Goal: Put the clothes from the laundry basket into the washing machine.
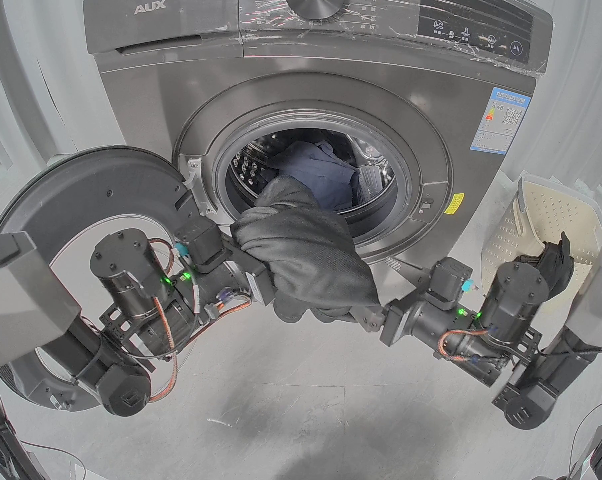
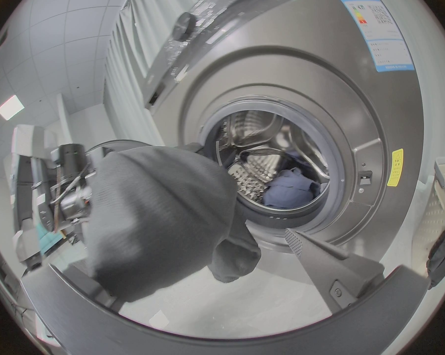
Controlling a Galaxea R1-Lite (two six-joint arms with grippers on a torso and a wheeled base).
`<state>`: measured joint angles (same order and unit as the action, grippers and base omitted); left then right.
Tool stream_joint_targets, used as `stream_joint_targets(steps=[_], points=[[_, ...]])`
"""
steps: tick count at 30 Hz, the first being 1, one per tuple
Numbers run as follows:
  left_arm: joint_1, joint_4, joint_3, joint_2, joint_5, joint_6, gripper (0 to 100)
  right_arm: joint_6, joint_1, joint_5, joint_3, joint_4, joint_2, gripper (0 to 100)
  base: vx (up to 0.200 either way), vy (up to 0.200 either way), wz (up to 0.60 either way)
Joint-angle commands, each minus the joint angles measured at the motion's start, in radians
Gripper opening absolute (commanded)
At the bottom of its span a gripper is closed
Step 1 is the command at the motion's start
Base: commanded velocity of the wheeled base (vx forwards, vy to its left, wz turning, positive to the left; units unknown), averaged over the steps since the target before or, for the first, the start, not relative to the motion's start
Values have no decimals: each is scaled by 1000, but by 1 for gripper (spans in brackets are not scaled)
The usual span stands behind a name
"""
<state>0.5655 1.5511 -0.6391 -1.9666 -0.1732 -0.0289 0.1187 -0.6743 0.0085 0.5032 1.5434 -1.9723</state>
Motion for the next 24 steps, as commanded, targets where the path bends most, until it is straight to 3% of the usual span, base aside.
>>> stream_joint_targets(steps=[1, 6, 10, 19, 24], points=[[-16, 0, 93, 156, 0, -16, 0, -47, -90, 61, -190, -2, 178, 100, 0, 0, 0], [-33, 0, 107, 166, 9, -25, 0, -51, -130, 62, -288, -5, 214, 100, 0, 0, 0], [-33, 0, 153, 166, 15, -14, 0, -47, -116, 61, -281, 0, 214, 100, 0, 0, 0], [-29, 0, 233, 166, 14, -6, 0, -45, 33, 61, -222, 0, 144, 100, 0, 0, 0], [-23, 0, 256, 167, 14, 0, 0, -45, 51, 59, -218, 1, 142, 100, 0, 0, 0]])
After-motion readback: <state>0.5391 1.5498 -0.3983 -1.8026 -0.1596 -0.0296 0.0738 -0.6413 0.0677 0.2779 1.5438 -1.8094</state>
